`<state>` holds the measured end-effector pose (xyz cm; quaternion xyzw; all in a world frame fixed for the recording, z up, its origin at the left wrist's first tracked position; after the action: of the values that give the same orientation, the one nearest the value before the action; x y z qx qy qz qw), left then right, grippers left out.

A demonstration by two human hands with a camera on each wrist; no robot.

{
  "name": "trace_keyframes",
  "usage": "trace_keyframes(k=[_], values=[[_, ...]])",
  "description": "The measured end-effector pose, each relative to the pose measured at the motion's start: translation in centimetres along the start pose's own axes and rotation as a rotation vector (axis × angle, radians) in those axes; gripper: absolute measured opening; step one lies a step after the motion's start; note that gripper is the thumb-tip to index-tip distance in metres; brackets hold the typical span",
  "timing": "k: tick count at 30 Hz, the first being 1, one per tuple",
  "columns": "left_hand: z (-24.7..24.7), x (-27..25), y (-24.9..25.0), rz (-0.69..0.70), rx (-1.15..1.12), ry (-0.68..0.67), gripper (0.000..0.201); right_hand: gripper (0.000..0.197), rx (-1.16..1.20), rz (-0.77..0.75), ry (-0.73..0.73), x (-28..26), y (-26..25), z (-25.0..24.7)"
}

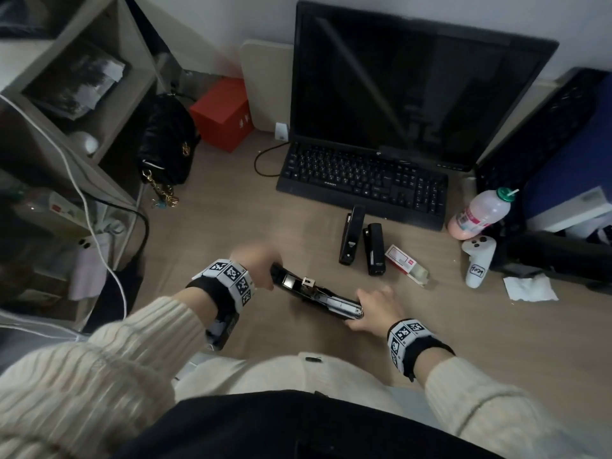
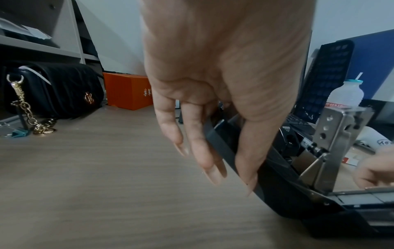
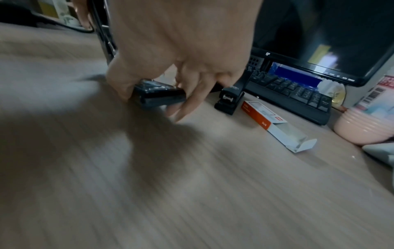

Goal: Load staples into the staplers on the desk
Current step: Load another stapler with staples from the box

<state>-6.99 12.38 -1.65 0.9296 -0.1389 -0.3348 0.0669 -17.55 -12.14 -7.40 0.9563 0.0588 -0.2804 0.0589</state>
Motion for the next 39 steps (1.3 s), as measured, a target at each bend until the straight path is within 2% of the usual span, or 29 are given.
trace_keyframes(k=[3,5,7,11,16,21,26,28,29,32,35,39], values=[[-0.5,-0.2,0.3,0.021,0.027,-0.003,0.039,0.049,0.281,0.0,-0.049,-0.2,-0.1,-0.1],[-0.9,-0.3,0.9,0.051,0.044,0.009,0.035,0.045,0.416,-0.013,-0.017,-0.1,0.0,-0.3],[-1.2,-0.4,1.6,0.095,0.065,0.027,0.031,0.043,0.507,-0.019,0.037,0.0,-0.2,-1.0],[-0.9,-0.3,3.2,0.169,0.044,0.038,0.036,0.041,0.663,-0.016,0.156,0.6,-0.7,-2.2],[0.4,-0.4,4.4,0.218,-0.022,0.056,0.029,0.045,0.777,-0.002,0.217,0.8,-1.7,-3.6],[0.6,-0.1,4.4,0.228,-0.11,0.052,0.032,0.057,0.768,-0.018,0.205,0.5,-1.6,-4.4],[0.6,0.5,4.0,0.249,-0.212,0.0,0.037,0.092,0.73,-0.05,0.134,0.4,-1.4,-4.6],[0.5,0.6,4.2,0.276,-0.242,-0.01,0.047,0.108,0.759,-0.065,0.094,0.3,-1.3,-4.6],[0.4,0.6,4.4,0.294,-0.254,-0.011,0.06,0.114,0.79,-0.057,0.084,0.3,-1.3,-4.6],[0.5,0.7,5.0,0.332,-0.3,-0.021,0.091,0.121,0.838,-0.005,0.091,0.3,-1.3,-4.5],[0.6,1.1,5.2,0.362,-0.305,-0.076,0.104,0.121,0.839,0.049,0.098,0.5,-1.4,-4.7],[0.6,1.5,5.2,0.341,-0.31,-0.145,0.11,0.123,0.825,0.05,0.084,0.9,-1.7,-5.1]])
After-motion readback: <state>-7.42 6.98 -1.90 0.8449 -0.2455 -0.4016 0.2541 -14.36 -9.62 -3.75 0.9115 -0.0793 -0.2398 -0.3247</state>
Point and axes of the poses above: each hand's wrist, its own x-axis towards the middle knuckle, its own z-axis out of the palm, y = z × x, the point moved 1 cm from there along x, towards the middle knuckle, and after that the axes turned 10 degrees about -x, right-handed, at the moved point
